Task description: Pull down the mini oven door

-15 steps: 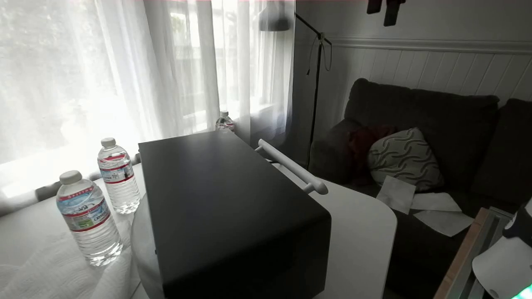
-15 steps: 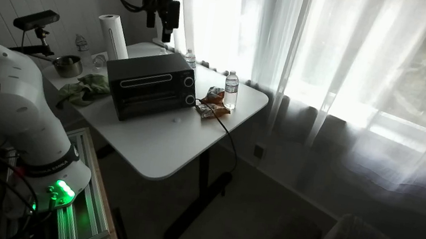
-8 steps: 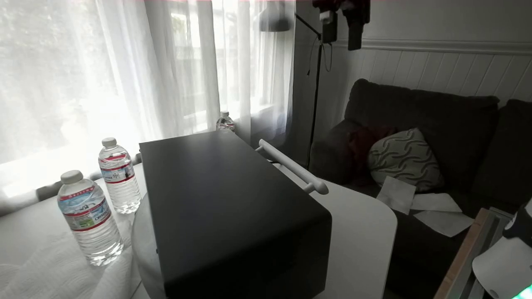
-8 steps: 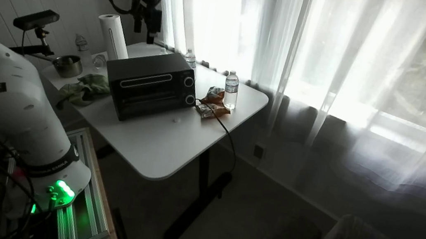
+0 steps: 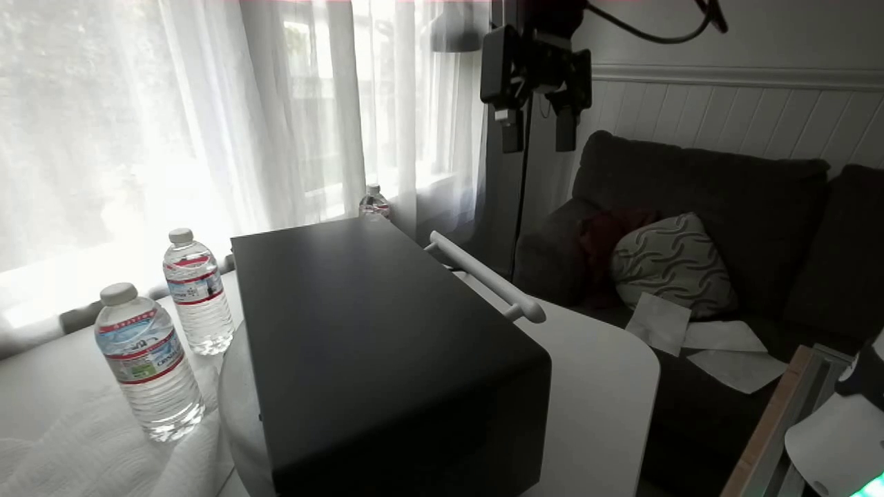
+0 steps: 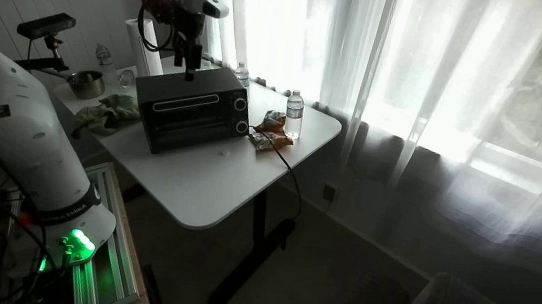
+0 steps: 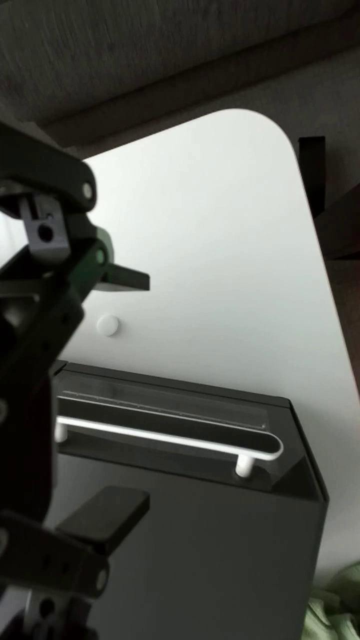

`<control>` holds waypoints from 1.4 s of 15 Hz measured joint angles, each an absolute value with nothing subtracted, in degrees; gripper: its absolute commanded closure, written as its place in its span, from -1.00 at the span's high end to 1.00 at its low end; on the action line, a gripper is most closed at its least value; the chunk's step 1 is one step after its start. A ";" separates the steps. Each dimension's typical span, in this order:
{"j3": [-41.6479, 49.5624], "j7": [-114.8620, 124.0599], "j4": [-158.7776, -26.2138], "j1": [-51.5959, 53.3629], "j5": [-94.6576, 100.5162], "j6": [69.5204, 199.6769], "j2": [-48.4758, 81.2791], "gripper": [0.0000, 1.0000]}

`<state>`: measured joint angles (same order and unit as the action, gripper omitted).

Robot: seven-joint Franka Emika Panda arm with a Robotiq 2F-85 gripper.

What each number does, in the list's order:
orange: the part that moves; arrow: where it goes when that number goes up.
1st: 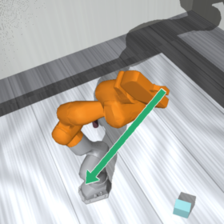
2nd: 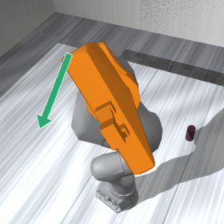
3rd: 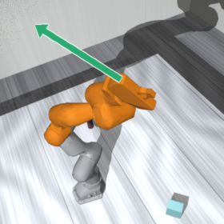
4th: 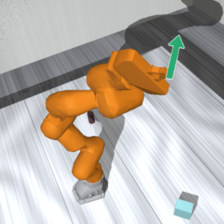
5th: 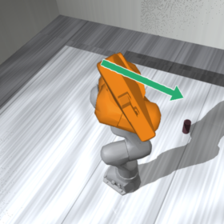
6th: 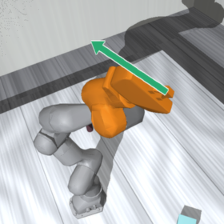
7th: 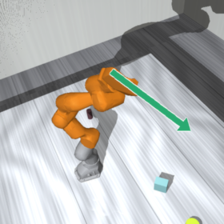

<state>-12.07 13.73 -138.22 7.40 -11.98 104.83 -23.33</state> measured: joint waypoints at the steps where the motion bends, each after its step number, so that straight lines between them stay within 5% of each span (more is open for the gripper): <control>1: -12.04 13.87 -139.37 7.40 -12.04 107.23 -22.93 1.00; 21: -11.86 14.39 -142.22 7.60 -18.26 123.90 -10.64 1.00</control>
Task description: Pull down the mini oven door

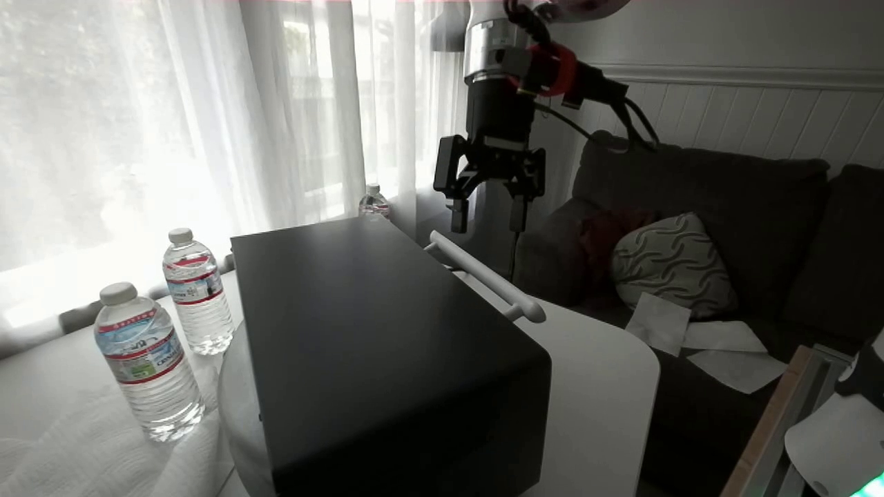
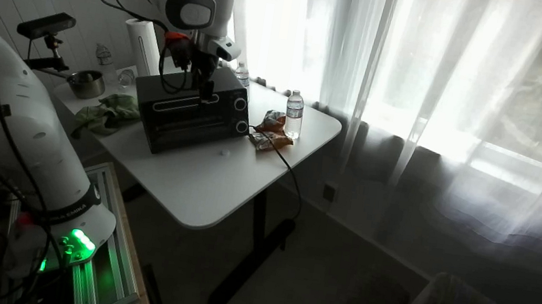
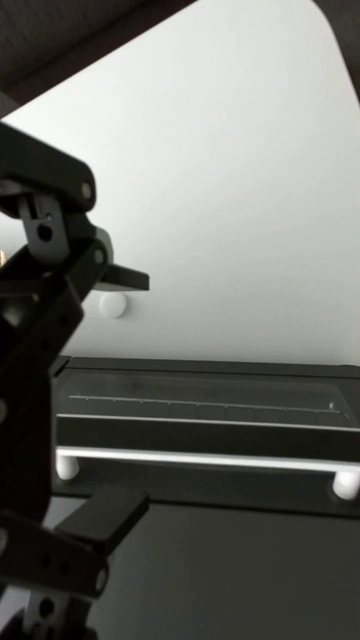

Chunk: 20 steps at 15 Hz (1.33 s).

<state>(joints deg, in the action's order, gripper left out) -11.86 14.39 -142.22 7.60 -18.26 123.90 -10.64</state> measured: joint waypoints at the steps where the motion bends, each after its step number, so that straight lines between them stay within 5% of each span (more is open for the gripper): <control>1: -11.85 14.51 -142.24 7.62 -19.14 125.31 -9.56 1.00; 20: -8.20 15.04 -143.70 7.44 -22.37 132.00 -3.52 1.00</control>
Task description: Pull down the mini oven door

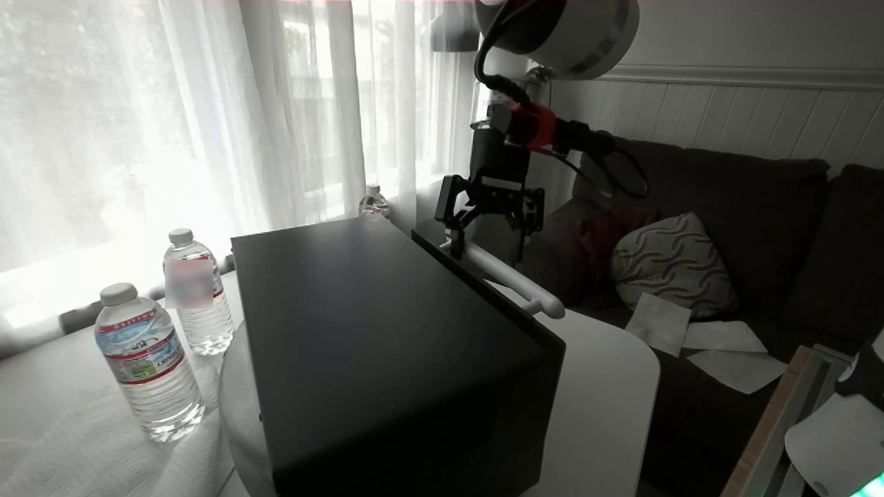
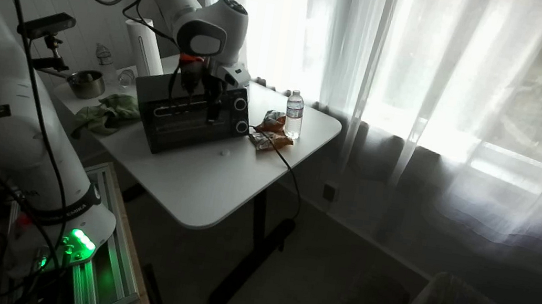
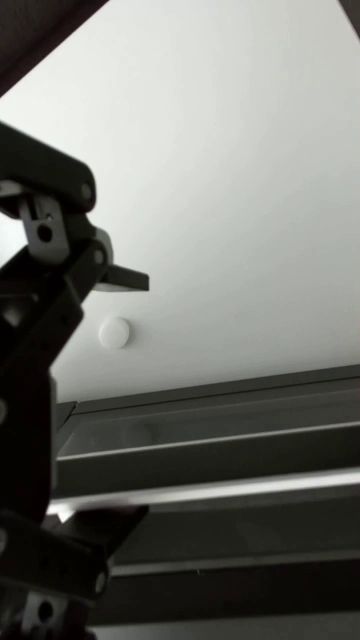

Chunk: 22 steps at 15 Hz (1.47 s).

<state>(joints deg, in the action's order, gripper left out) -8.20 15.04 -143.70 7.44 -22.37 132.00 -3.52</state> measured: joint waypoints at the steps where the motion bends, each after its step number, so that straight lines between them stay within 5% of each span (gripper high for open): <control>1: -7.81 14.81 -144.10 7.27 -22.41 132.00 -3.48 1.00; 22: 3.58 -18.09 -153.93 -0.95 -41.65 134.97 -0.92 1.00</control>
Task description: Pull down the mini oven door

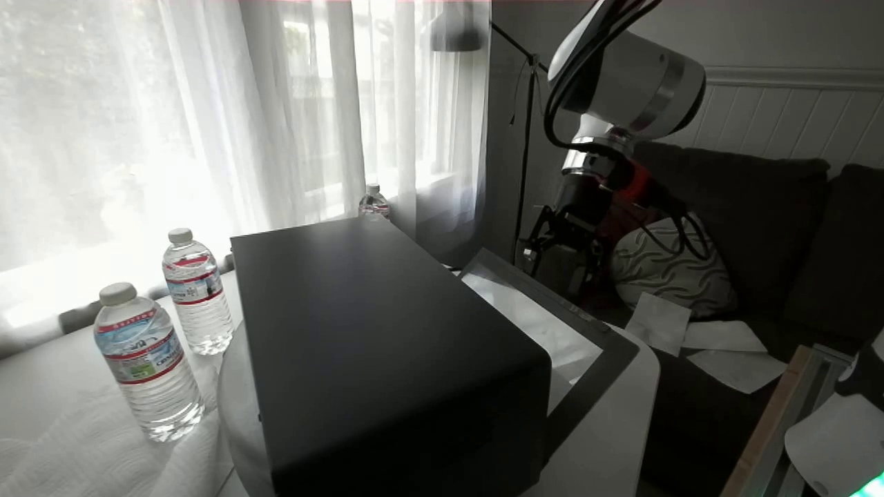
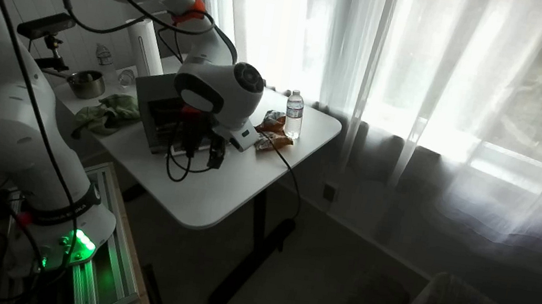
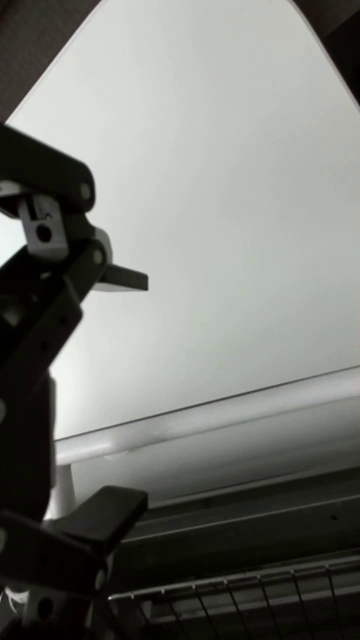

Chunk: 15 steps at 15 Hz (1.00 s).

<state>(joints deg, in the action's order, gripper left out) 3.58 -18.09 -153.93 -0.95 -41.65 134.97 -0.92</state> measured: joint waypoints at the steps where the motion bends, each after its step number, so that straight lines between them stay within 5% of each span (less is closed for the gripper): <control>1: 3.97 -20.36 -154.10 -1.48 -43.18 135.24 -0.09 1.00; 6: 4.46 -21.28 -154.19 -2.94 -42.27 137.13 0.90 1.00; 15: -4.05 15.17 -153.90 -1.49 -9.75 133.44 -10.71 1.00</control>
